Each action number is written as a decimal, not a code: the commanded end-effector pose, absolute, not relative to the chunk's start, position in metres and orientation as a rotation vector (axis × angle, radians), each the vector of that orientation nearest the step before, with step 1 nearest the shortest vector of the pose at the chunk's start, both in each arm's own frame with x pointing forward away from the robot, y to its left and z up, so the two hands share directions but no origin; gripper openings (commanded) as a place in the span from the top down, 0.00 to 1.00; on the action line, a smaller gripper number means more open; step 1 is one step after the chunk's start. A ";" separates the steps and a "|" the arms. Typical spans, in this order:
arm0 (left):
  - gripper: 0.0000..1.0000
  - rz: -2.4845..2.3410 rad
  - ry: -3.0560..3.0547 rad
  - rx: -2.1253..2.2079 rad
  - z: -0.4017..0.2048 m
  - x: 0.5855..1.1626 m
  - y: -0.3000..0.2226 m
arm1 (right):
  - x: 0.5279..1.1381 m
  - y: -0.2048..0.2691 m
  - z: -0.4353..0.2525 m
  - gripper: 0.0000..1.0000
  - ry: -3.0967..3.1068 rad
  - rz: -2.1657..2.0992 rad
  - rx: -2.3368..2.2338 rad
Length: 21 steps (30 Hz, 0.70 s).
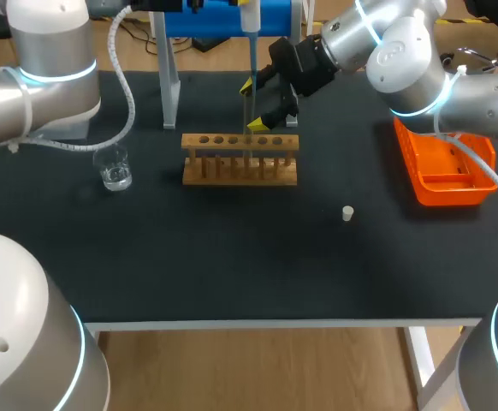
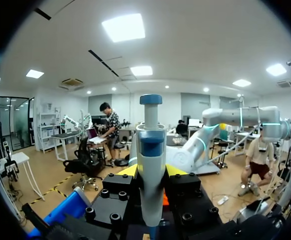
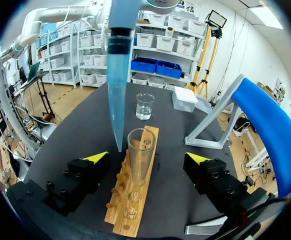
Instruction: Invert the test tube, pick up the pipette, mount the tip to pipette, aspirate from beaker and dispense into the tube, eject the tip, return the pipette, and cap with the stopper.
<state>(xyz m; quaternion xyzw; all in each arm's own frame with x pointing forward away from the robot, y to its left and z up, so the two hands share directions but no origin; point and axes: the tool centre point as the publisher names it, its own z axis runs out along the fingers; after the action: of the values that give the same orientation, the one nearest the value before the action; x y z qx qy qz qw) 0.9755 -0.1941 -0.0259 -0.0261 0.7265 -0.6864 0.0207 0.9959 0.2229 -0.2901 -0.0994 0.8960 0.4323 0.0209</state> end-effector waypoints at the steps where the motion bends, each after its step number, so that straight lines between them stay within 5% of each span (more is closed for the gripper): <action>1: 1.00 -2.121 2.256 -0.089 -0.021 0.975 -0.193 | 0.996 0.222 -0.289 0.00 2.782 1.339 -0.311; 21: 1.00 -2.089 2.278 -0.068 -0.001 0.983 -0.194 | 0.996 0.222 -0.289 0.00 2.782 1.339 -0.311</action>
<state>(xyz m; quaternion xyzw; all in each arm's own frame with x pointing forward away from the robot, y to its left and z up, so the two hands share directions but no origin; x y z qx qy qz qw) 0.9796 -0.1919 0.0026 -0.0244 0.7394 -0.6723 0.0267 0.9959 0.2229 -0.2901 -0.0994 0.8960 0.4323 0.0209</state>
